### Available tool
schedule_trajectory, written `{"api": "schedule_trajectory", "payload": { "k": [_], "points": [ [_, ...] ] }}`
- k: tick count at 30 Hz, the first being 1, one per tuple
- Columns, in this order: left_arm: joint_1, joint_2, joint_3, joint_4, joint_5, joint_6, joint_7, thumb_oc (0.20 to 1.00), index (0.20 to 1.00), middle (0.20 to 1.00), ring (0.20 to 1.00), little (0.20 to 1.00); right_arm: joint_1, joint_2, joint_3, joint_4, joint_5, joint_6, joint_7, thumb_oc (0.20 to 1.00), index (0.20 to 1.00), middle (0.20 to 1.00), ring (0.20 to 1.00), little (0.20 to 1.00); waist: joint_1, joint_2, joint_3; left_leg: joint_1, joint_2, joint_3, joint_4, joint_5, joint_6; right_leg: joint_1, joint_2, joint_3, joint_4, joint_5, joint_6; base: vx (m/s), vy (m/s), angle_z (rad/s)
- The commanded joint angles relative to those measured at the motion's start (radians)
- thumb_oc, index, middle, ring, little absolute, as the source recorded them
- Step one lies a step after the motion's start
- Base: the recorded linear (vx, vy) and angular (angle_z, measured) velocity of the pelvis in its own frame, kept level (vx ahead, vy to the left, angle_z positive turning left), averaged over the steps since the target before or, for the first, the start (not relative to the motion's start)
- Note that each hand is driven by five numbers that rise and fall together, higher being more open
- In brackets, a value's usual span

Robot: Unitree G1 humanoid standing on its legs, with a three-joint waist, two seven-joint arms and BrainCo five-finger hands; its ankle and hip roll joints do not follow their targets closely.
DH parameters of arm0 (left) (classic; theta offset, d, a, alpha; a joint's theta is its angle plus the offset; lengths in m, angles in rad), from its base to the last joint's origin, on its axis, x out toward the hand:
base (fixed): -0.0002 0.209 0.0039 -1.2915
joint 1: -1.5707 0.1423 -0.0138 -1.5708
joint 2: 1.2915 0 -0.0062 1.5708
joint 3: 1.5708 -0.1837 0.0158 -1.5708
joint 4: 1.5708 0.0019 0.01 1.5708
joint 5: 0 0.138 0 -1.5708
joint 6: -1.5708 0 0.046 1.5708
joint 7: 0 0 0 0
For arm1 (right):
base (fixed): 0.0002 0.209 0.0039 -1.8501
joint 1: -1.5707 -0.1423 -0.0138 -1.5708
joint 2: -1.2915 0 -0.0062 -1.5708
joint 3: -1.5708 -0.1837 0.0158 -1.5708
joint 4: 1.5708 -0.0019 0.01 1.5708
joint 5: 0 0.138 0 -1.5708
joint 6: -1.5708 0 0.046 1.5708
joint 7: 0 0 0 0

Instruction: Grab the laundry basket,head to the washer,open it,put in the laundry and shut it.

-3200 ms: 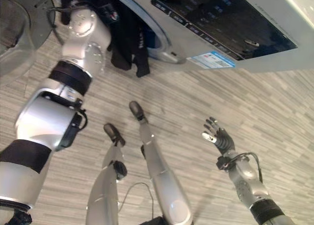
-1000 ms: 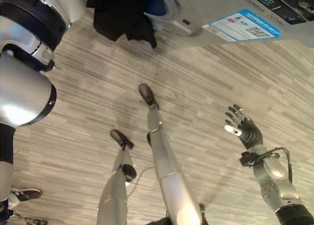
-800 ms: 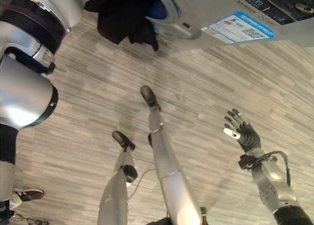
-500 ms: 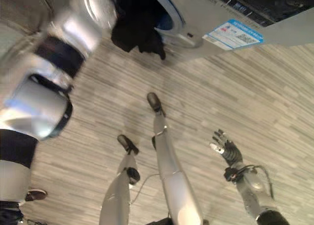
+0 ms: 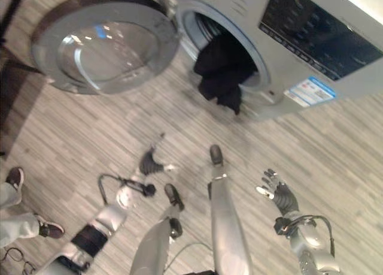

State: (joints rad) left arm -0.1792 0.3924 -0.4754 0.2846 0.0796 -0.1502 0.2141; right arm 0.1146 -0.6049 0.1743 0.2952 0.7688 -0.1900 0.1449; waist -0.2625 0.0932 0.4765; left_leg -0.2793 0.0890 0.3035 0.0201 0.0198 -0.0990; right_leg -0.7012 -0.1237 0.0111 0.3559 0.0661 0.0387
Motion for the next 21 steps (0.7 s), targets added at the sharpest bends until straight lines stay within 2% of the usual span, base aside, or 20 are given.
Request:
{"api": "schedule_trajectory", "payload": {
  "k": [1, 2, 6, 7, 8, 9, 13, 14, 18, 21],
  "points": [
    [0.04, 0.081, 0.08, -0.085, -0.082, -0.037, -0.113, 1.0, 1.0, 1.0, 1.0, 1.0, 0.081, -0.048, -0.011, 0.013, -0.04, -0.01, 0.021, 1.0, 1.0, 1.0, 1.0, 1.0, -0.035, -0.033, -0.026, -0.044, 0.02, 0.033, 0.18, -0.121, 0.0, 0.216, 0.043, -0.088, -0.129, -0.145, 0.043, 0.0, 0.15, 0.11],
    [0.104, 0.116, 0.066, -0.09, -0.045, -0.046, -0.157, 1.0, 1.0, 1.0, 1.0, 1.0, 0.128, 0.005, 0.008, 0.064, -0.116, 0.011, 0.028, 1.0, 1.0, 1.0, 1.0, 1.0, -0.02, -0.034, -0.051, 0.002, 0.011, 0.0, 0.168, -0.132, 0.012, 0.289, 0.029, -0.11, -0.145, -0.135, 0.054, -0.01, 0.131, 0.13],
    [0.158, 0.121, 0.097, -0.087, -0.043, -0.04, -0.171, 1.0, 1.0, 1.0, 1.0, 1.0, 0.132, 0.053, 0.018, 0.188, -0.199, 0.017, 0.025, 1.0, 1.0, 1.0, 1.0, 1.0, -0.005, -0.044, -0.076, 0.054, -0.004, -0.029, 0.149, -0.141, 0.025, 0.367, 0.019, -0.129, -0.182, -0.113, 0.07, 0.0, 0.17, 0.42],
    [0.178, 0.103, 0.087, -0.041, -0.025, -0.035, -0.177, 1.0, 1.0, 1.0, 1.0, 1.0, 0.057, 0.086, 0.047, 0.325, -0.254, 0.03, 0.016, 1.0, 1.0, 1.0, 1.0, 1.0, 0.031, -0.04, -0.116, 0.087, -0.015, -0.05, 0.122, -0.139, 0.032, 0.41, 0.001, -0.152, -0.209, -0.098, 0.084, 0.01, 0.188, 0.11],
    [0.176, 0.103, 0.088, -0.04, -0.025, -0.035, -0.177, 1.0, 1.0, 1.0, 1.0, 1.0, 0.05, 0.088, 0.049, 0.332, -0.255, 0.027, 0.017, 1.0, 1.0, 1.0, 1.0, 1.0, 0.029, -0.041, -0.113, 0.089, -0.015, -0.051, 0.12, -0.138, 0.033, 0.412, 0.001, -0.153, -0.21, -0.097, 0.084, -0.05, 0.21, 0.15],
    [0.203, 0.107, 0.099, -0.043, -0.023, -0.03, -0.195, 1.0, 1.0, 1.0, 1.0, 1.0, -0.021, 0.133, 0.046, 0.374, -0.288, 0.034, -0.023, 1.0, 1.0, 1.0, 1.0, 1.0, 0.06, -0.036, -0.14, 0.102, -0.029, -0.06, 0.103, -0.117, 0.05, 0.433, -0.021, -0.172, -0.223, -0.072, 0.084, -0.06, 0.087, 0.21],
    [0.228, 0.103, 0.12, -0.019, -0.022, -0.028, -0.2, 1.0, 1.0, 1.0, 1.0, 1.0, -0.06, 0.178, 0.039, 0.439, -0.307, 0.042, -0.042, 1.0, 1.0, 1.0, 1.0, 1.0, 0.088, -0.034, -0.168, 0.129, -0.042, -0.076, 0.088, -0.118, 0.063, 0.47, -0.035, -0.189, -0.236, -0.068, 0.094, 0.01, 0.158, 0.29],
    [0.253, 0.084, 0.139, 0.071, 0.002, -0.01, -0.193, 1.0, 1.0, 1.0, 1.0, 1.0, -0.074, 0.216, 0.024, 0.493, -0.326, 0.06, -0.059, 1.0, 1.0, 1.0, 1.0, 1.0, 0.111, -0.034, -0.205, 0.167, -0.05, -0.087, 0.065, -0.118, 0.07, 0.505, -0.055, -0.211, -0.237, -0.064, 0.109, 0.0, 0.174, 0.22],
    [0.286, 0.092, 0.162, 0.125, 0.057, 0.009, -0.186, 1.0, 1.0, 1.0, 1.0, 1.0, -0.071, 0.235, 0.015, 0.505, -0.342, 0.073, -0.065, 1.0, 1.0, 1.0, 1.0, 1.0, 0.125, -0.043, -0.241, 0.206, -0.058, -0.097, 0.04, -0.113, 0.08, 0.534, -0.059, -0.221, -0.221, -0.072, 0.114, 0.04, 0.096, 0.36],
    [0.328, 0.093, 0.192, 0.174, 0.095, 0.028, -0.174, 1.0, 1.0, 1.0, 1.0, 1.0, -0.068, 0.253, 0.013, 0.526, -0.367, 0.086, -0.066, 1.0, 1.0, 1.0, 1.0, 1.0, 0.148, -0.056, -0.292, 0.26, -0.05, -0.095, 0.0, -0.107, 0.079, 0.588, -0.068, -0.265, -0.213, -0.086, 0.117, 0.06, -0.022, 0.06]
  ]
}}
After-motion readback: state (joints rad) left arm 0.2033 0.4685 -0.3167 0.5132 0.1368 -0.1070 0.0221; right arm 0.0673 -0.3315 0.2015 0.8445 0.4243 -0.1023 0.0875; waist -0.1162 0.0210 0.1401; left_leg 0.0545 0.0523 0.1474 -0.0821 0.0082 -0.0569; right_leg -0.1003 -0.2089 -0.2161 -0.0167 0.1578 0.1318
